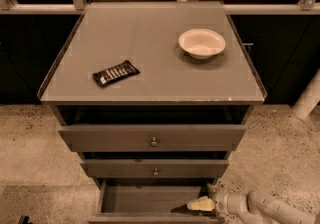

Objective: Open bottom drawer

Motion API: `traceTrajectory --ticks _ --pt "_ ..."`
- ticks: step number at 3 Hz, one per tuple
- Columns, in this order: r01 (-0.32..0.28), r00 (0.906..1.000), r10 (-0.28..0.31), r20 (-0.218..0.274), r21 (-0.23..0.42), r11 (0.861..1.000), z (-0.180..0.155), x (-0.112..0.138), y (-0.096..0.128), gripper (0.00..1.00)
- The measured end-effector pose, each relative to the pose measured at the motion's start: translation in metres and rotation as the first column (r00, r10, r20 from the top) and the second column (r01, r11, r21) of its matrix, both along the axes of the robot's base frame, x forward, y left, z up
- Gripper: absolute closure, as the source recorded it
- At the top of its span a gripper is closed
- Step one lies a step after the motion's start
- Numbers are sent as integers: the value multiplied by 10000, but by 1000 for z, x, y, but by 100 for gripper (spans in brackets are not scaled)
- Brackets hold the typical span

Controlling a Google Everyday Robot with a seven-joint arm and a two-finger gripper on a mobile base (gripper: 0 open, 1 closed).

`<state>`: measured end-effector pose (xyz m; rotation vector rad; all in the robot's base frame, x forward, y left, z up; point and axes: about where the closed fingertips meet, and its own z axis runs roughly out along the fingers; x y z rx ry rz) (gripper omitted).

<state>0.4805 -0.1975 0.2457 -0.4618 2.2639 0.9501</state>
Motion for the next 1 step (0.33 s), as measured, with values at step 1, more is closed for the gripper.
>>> traceTrajectory --ticks 1 --pt "0 10000 0 0 0 10000 0 0 0 0"
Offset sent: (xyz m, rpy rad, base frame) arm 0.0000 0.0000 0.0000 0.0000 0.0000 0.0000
